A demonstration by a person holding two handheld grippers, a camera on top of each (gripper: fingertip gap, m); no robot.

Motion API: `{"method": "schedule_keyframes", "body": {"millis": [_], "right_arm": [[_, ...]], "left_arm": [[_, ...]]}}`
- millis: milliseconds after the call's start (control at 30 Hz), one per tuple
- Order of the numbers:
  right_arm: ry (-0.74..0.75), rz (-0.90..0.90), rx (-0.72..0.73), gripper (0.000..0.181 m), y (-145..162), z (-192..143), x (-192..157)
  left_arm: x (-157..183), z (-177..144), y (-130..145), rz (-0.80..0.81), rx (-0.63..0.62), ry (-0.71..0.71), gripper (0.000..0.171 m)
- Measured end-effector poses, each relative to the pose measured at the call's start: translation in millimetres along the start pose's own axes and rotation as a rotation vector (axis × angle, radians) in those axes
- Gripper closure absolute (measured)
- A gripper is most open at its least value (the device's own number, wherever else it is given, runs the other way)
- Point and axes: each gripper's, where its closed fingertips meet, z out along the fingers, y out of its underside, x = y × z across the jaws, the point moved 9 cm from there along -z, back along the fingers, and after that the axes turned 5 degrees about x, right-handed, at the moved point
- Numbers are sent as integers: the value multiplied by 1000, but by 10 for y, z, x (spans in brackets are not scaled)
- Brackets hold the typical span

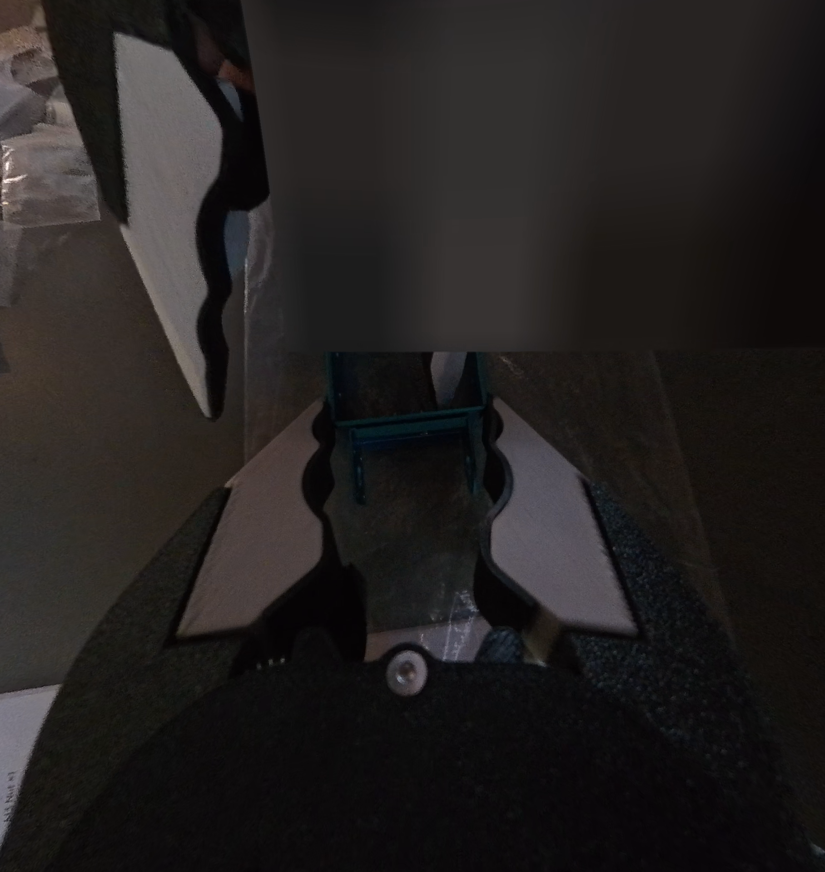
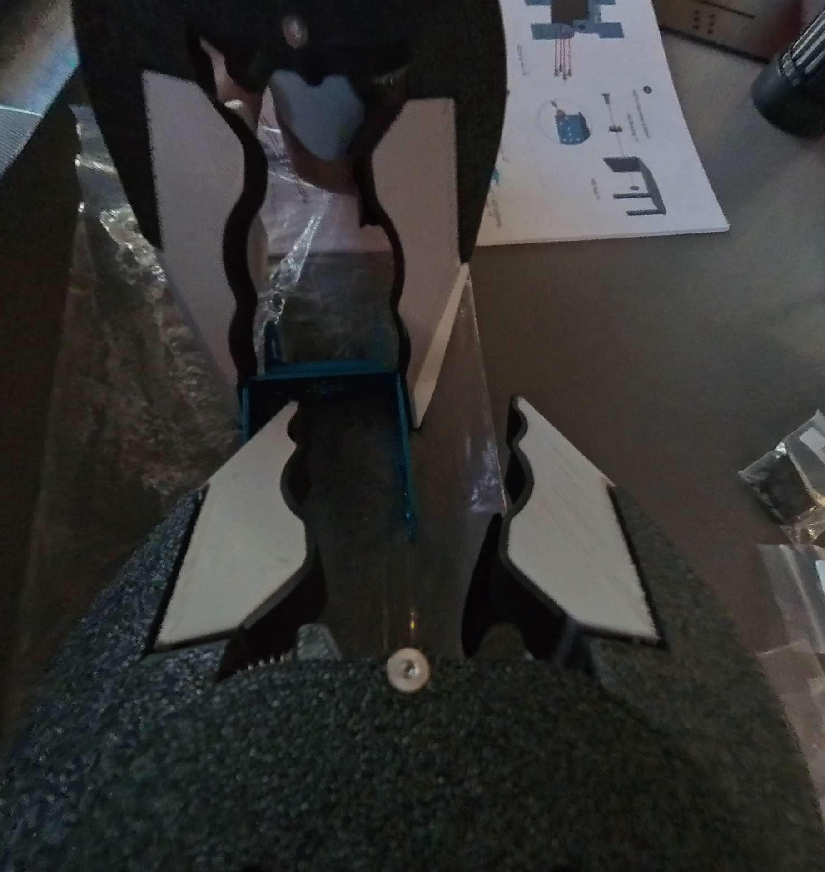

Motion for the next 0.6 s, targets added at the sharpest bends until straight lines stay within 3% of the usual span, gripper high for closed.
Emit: {"method": "schedule_keyframes", "body": {"millis": [167, 333, 500, 600], "right_arm": [[5, 73, 40, 91, -12, -45, 83], [6, -3, 1, 95, 0, -4, -5], [7, 78, 37, 90, -9, -45, 83], [-4, 25, 37, 97, -12, -48, 23]], "left_arm": [[-1, 0, 1, -1, 0, 0, 108], [-1, 1, 0, 0, 0, 0, 107], [-1, 1, 0, -1, 0, 0, 107], [0, 3, 1, 0, 0, 0, 107]]}}
